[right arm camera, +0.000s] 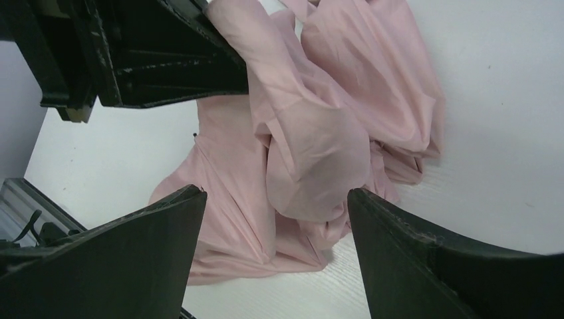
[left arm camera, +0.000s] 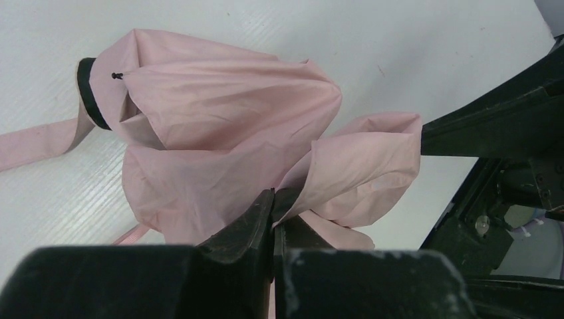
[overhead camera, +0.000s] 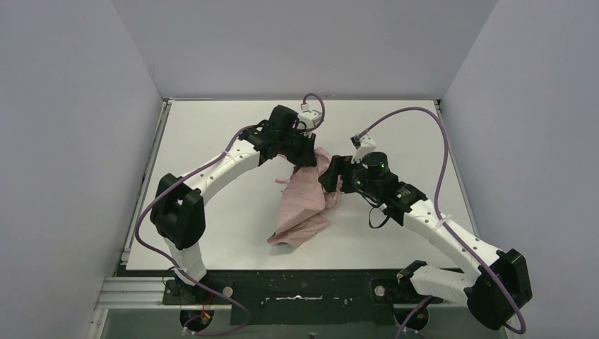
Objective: Put away the umbrella
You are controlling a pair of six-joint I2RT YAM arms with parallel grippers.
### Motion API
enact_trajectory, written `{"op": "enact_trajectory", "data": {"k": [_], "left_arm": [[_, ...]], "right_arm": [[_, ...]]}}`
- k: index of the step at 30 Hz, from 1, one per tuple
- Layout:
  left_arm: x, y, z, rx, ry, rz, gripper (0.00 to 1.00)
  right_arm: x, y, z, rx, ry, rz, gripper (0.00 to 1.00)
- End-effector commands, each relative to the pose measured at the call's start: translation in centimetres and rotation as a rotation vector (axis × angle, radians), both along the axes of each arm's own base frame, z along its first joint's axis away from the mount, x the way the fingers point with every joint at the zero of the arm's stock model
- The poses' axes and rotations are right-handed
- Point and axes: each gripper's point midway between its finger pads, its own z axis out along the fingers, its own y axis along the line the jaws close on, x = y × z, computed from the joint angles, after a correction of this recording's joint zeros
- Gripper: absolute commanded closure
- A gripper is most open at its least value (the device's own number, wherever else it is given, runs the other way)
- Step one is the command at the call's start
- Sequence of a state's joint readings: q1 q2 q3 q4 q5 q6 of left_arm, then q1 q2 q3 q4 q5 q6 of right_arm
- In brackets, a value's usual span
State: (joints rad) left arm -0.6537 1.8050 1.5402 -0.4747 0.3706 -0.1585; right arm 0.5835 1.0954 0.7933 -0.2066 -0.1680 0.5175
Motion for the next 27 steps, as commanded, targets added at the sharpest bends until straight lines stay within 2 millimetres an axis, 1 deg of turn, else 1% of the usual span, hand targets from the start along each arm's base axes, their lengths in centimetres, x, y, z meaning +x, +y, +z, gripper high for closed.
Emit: {"op": "enact_trajectory", "data": {"k": [1,4,8,10,15,18,20,22,27], "left_arm": [[-0.2,-0.9,5.3,-0.163,-0.053,-0.042,1.0],[-0.8,-1.3,6.8,-0.233,-0.053,-0.098,1.0],[-1.8,-1.5,8.1,-0.286,-0.06,-0.164,1.0],[-2.3,-1.5,8.7,-0.312,-0.06,-0.198,1.0],[-3.5,-1.5,9.6,-0.346,-0.066,-0.261,1.0],[-3.9,-1.4,10.1,-0.354,-0.078,-0.284,1.0],[-4.1,-1.3,10.2,-0.353,-0.081,-0.289,1.0],[-4.1,-1.1,10.3,-0.353,-0.082,-0.289,1.0],[-3.8,-0.8,10.2,-0.348,-0.082,-0.262,1.0]], "right_arm": [[3.1,1.7,5.4,0.096,-0.187,-0.012,0.2],[3.9,1.8,6.4,0.035,-0.252,0.031,0.18],[4.7,1.5,6.6,-0.088,-0.283,0.086,0.11],[5.0,1.1,6.7,-0.14,-0.302,0.105,0.1],[5.3,1.0,6.7,-0.215,-0.331,0.175,0.09],[5.2,1.3,6.5,-0.254,-0.335,0.248,0.12],[5.2,1.4,6.2,-0.269,-0.33,0.273,0.18],[5.3,1.5,6.2,-0.264,-0.326,0.28,0.32],[5.6,2.1,6.3,-0.206,-0.319,0.29,0.6]]}}
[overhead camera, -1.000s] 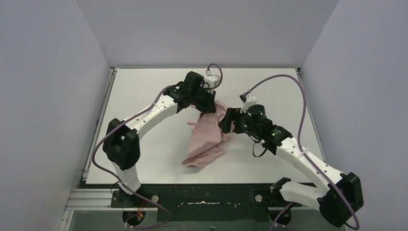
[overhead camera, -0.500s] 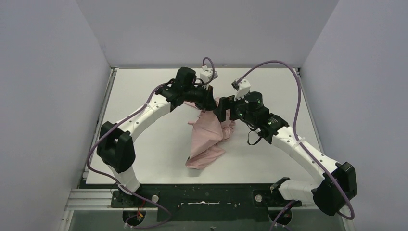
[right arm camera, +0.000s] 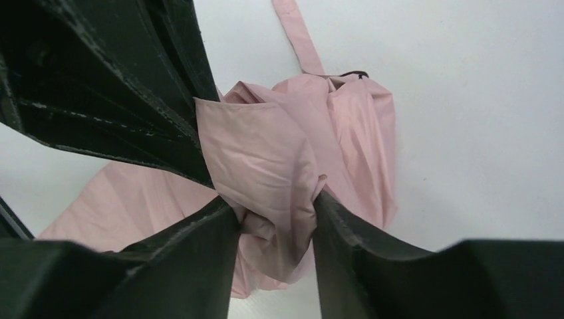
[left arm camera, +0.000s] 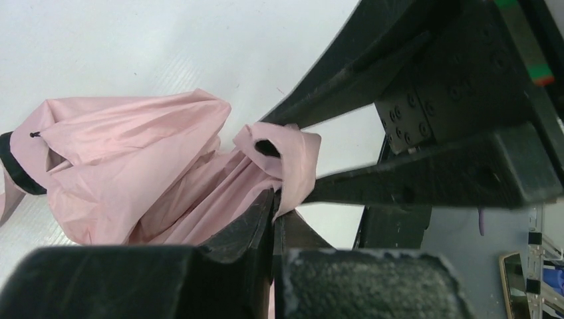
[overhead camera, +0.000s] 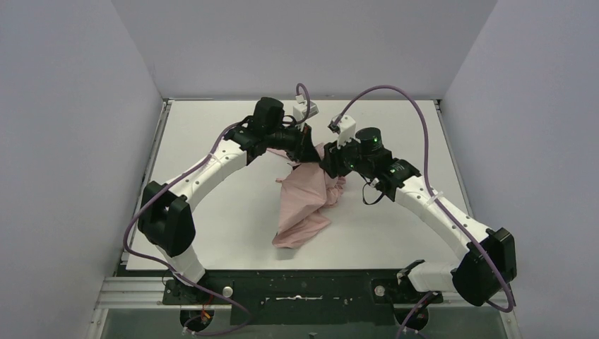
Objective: Put away the umbrella
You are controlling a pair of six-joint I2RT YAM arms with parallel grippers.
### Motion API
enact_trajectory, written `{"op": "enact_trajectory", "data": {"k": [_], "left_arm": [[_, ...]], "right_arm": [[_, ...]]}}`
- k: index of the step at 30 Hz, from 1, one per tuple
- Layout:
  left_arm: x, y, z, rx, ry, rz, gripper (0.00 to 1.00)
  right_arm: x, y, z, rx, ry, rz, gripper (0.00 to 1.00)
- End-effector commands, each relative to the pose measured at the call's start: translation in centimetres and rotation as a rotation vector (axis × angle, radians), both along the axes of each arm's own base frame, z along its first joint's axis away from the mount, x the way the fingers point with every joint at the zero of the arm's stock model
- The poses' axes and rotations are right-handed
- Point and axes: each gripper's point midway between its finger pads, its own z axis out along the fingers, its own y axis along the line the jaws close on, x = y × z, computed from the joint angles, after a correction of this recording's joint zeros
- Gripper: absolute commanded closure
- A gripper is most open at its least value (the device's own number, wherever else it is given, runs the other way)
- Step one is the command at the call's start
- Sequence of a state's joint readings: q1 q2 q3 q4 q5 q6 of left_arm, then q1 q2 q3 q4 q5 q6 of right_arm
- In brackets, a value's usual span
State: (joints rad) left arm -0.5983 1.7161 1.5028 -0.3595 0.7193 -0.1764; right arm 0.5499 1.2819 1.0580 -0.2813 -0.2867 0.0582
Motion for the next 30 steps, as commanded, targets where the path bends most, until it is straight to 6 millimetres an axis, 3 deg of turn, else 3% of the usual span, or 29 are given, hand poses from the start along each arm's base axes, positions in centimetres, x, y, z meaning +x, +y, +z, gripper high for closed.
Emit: {"op": "enact_trajectory", "data": {"k": [1,3,5,11,12,15,19,23,27,30], "left_arm": [[-0.9,0.4,3.9,-0.085,-0.084,-0.03,1.0],[-0.9,0.7,4.0,-0.083,-0.09,-0.014,1.0],[-0.9,1.1,3.9,-0.075,-0.095,0.007,0.96],[-1.7,3.7,4.0,-0.026,-0.099,0.127,0.54],[-2.0,4.6,3.1,0.0,-0.085,0.165,0.34],[-3.7,6.6,1.7,0.021,-0.068,0.269,0.19],[-7.1,9.0,-1.4,0.084,-0.07,0.405,0.14],[-10.4,9.2,-3.0,0.07,-0.077,0.475,0.12],[-12.0,8.6,-3.8,0.053,-0.099,0.554,0.11],[-12.1,8.4,-5.1,0.072,-0.102,0.636,0.1]], "right_arm": [[1.4,0.7,2.7,0.067,-0.066,0.016,0.67],[1.6,0.7,2.7,0.088,-0.057,0.004,0.88],[1.9,0.7,2.8,0.112,-0.049,-0.006,0.99],[3.0,-0.4,3.3,0.166,-0.008,-0.105,1.0],[3.2,-0.7,3.4,0.168,0.002,-0.131,1.0],[3.9,-1.4,3.4,0.172,0.043,-0.206,1.0],[4.4,-1.8,3.4,0.19,0.1,-0.272,1.0],[4.7,-1.8,3.8,0.226,0.141,-0.309,1.0],[4.7,-1.7,3.9,0.253,0.173,-0.335,1.0],[4.5,-1.6,3.9,0.273,0.19,-0.342,1.0]]}}
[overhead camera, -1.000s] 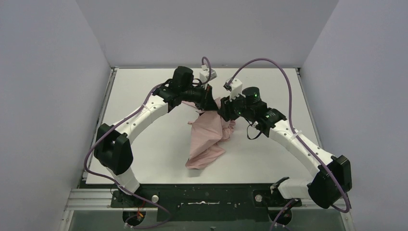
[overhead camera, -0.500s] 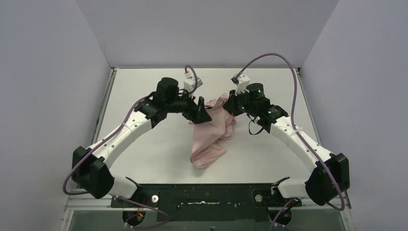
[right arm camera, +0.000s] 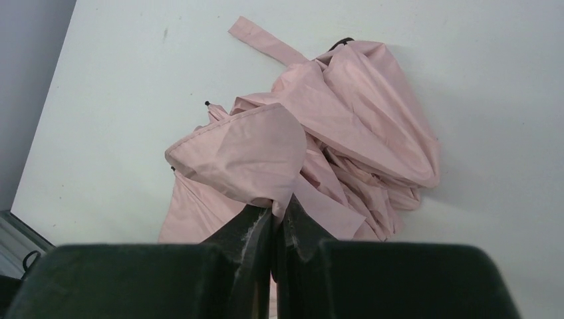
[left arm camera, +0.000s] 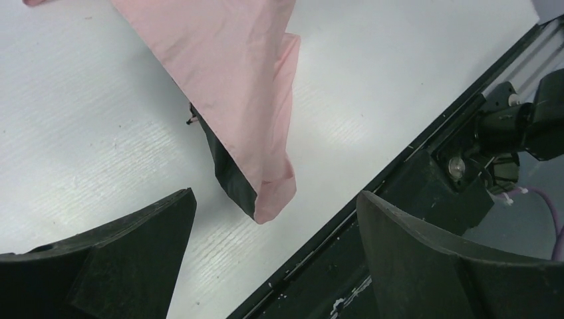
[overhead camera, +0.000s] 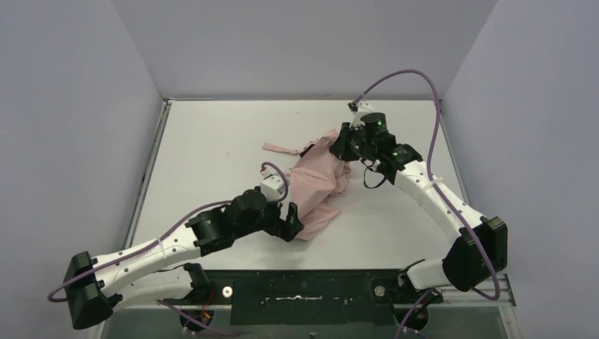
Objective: Put away the umbrella
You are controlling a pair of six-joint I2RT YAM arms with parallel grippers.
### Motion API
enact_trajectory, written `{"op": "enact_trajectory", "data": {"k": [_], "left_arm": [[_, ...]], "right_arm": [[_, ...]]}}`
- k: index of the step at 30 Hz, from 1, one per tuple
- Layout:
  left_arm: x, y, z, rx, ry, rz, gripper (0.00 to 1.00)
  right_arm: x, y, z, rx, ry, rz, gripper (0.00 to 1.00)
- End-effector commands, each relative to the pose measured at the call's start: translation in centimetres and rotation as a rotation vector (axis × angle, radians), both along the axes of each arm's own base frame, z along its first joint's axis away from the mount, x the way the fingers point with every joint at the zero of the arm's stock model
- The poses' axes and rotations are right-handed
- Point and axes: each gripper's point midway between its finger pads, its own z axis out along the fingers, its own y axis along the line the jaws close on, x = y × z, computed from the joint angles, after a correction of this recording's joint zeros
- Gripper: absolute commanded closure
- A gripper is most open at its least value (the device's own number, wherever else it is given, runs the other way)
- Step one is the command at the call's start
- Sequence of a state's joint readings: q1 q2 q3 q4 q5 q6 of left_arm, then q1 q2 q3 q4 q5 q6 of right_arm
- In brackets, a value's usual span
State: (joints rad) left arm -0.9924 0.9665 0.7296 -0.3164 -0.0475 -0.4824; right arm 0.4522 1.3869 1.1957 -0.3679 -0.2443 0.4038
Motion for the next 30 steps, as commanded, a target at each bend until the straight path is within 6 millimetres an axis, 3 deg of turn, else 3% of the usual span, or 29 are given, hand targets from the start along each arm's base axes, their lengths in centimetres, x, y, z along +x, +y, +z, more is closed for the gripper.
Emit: {"op": "enact_trajectory", "data": {"k": [1,12,16,18,21,24,27,30], "left_arm": [[2.6,-0.2,1.1,-0.068,-0.077,0.251,0.1],[3.5,-2.2,-5.1,0.065,0.027,0.311,0.1],[3.3,-2.9,-5.8,0.05,0.053,0.305,0.27],[3.7,-3.1,-5.3,0.042,0.04,0.305,0.4],[4.6,-3.6,-3.5,0.036,-0.007,0.285,0.69],[5.3,-4.0,-1.4,0.03,-0.059,0.256,0.89],[6.0,-4.4,1.2,-0.006,-0.106,0.218,1.0],[6.4,-4.7,3.7,-0.08,-0.132,0.17,1.0]], "right_arm": [[1.0,0.3,3.2,0.082,-0.047,-0.051,1.0],[-0.1,0.6,3.5,0.127,-0.033,-0.048,1.0],[-0.5,0.6,3.6,0.142,-0.035,-0.047,1.0],[-0.7,0.7,3.5,0.147,-0.035,-0.041,1.0],[-1.1,0.7,3.5,0.155,-0.036,-0.04,1.0],[-1.5,0.7,3.5,0.169,-0.034,-0.042,1.0],[-2.0,0.7,3.5,0.19,-0.031,-0.041,1.0],[-2.4,0.8,3.5,0.209,-0.028,-0.044,1.0]]}}
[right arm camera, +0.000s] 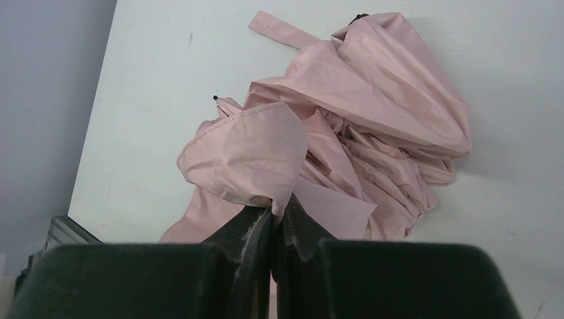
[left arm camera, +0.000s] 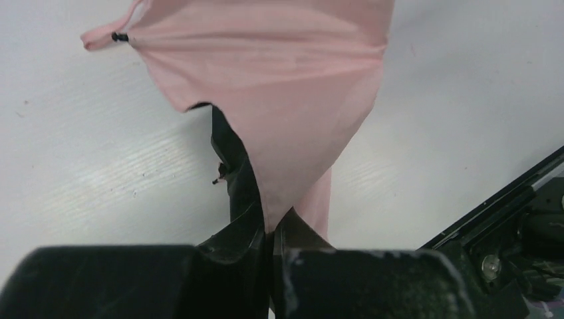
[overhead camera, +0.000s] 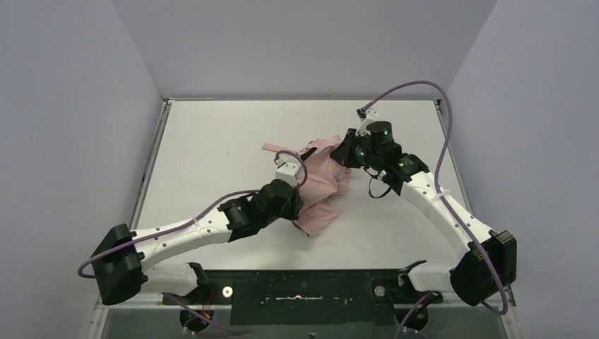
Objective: Put away the umbrella
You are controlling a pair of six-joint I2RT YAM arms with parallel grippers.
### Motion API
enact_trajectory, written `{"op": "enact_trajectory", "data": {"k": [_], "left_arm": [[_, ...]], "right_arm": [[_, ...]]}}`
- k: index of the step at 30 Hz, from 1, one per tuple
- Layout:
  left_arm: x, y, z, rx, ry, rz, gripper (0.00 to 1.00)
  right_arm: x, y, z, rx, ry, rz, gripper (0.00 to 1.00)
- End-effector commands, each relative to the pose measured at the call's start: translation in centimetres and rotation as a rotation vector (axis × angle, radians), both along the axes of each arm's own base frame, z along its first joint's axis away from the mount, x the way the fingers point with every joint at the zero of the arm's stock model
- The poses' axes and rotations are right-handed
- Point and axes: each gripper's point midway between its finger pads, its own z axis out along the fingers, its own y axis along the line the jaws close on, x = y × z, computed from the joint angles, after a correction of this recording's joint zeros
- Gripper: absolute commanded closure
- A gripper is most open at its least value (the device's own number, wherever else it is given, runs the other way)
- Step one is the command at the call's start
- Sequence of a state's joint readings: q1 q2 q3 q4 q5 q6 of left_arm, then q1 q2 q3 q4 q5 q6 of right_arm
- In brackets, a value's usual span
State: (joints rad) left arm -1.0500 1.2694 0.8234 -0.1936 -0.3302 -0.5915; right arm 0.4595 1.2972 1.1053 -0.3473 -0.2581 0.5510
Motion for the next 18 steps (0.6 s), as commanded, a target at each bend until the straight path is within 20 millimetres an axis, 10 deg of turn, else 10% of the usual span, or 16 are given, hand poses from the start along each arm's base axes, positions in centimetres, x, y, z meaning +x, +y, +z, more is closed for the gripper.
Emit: {"op": "enact_trajectory", "data": {"k": [1,18], "left_arm": [[1.5,-1.7,7.7,-0.19,-0.132,-0.092,1.0],[-4.7,-10.4,15.9,-0.559,-0.093,-0.697,1.0]], "right_arm": [[-0.2,0.7,3.4,0.1,-0.092,0.002,1.0],[-0.7,0.4,3.8,0.242,-0.044,-0.156,1.0]]}}
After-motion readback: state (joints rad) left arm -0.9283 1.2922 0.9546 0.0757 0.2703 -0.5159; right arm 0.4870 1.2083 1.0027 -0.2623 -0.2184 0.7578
